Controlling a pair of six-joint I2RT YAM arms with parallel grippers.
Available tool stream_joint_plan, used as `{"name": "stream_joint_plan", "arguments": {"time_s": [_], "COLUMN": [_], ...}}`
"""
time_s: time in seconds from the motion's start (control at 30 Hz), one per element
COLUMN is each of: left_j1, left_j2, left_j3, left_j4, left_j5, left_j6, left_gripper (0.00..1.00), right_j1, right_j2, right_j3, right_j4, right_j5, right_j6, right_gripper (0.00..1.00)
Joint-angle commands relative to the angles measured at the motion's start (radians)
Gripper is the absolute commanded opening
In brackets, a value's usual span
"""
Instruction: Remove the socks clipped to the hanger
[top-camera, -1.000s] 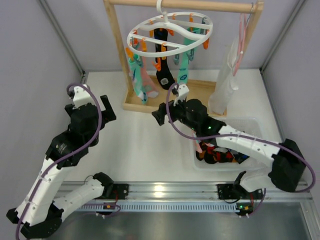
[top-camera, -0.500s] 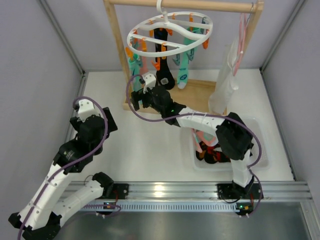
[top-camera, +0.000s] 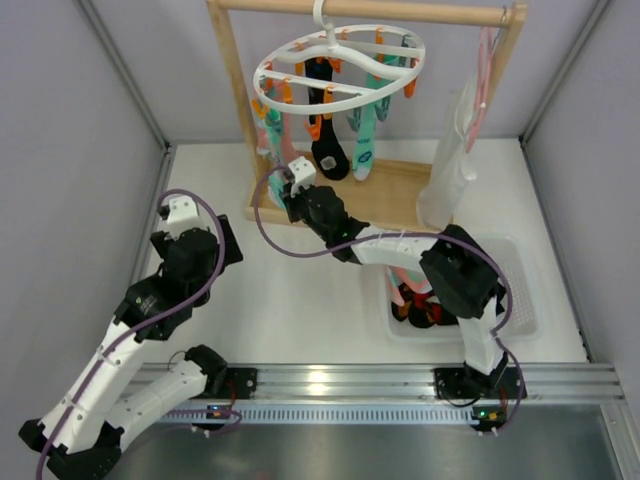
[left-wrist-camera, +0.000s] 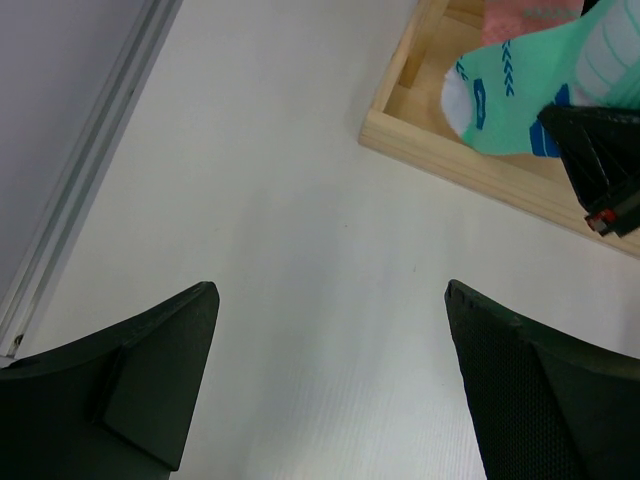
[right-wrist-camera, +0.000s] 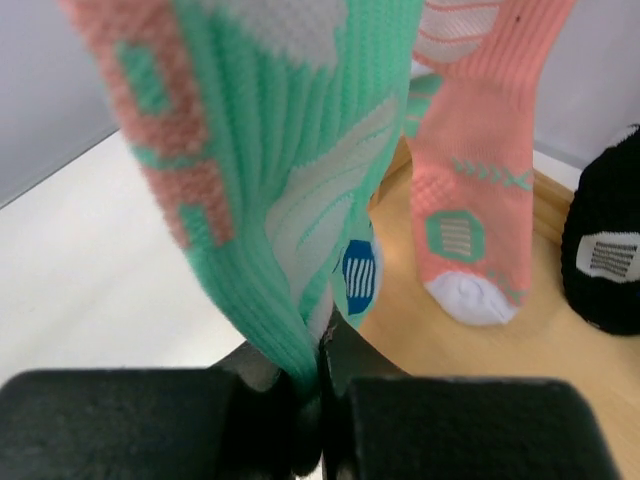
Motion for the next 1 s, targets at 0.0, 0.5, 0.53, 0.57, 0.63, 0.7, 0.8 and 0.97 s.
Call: {"name": "stream_joint_plan", "arguments": {"time_s": [0.0, 0.5, 0.53, 0.57, 0.63, 0.7, 0.8, 0.97], "left_j1": [0.005, 0.005, 0.004, 0.004, 0.004, 0.004, 0.001, -0.059], "left_j2": [0.011, 0.213, 0.233, 0.270, 0.307, 0.357, 0.416, 0.522], "left_j3": [0.041, 0.420, 0.445, 0.487, 0.534, 0.589, 0.655, 0.752], "left_j4": [0.048, 0.120, 0.131, 0.143, 0.165, 0.192, 0.234, 0.282], "left_j5": [0.028, 0.405, 0.432, 0.454, 0.508, 0.551, 0.627, 0.640], "left_j6": [-0.002, -0.045, -0.053, -0.060, -0.091, -0.124, -0.166, -0.197], "left_gripper": [0.98, 0.98, 0.98, 0.98, 0.98, 0.98, 0.98, 0.98], "right_j1": [0.012, -0.002, -0.003, -0.006, -0.018, -0.032, -0.060, -0.086], "right_j2": [-0.196, -0.880, -0.908, -0.934, -1.002, -1.058, -1.121, -1.161], "right_j3": [-0.146, -0.695, -0.709, -0.737, -0.755, -0.778, -0.807, -0.824], "right_j4": [0.196, -0.044, -0.058, -0.080, -0.112, -0.156, -0.199, -0.232], "right_j5": [-0.047, -0.248, -0.236, -0.232, -0.222, -0.218, -0.218, -0.247], "right_j6": [0.035, 0.063, 0.063, 0.064, 0.071, 0.072, 0.084, 0.097], "right_gripper": [0.00, 0.00, 0.00, 0.00, 0.00, 0.00, 0.00, 0.00]}}
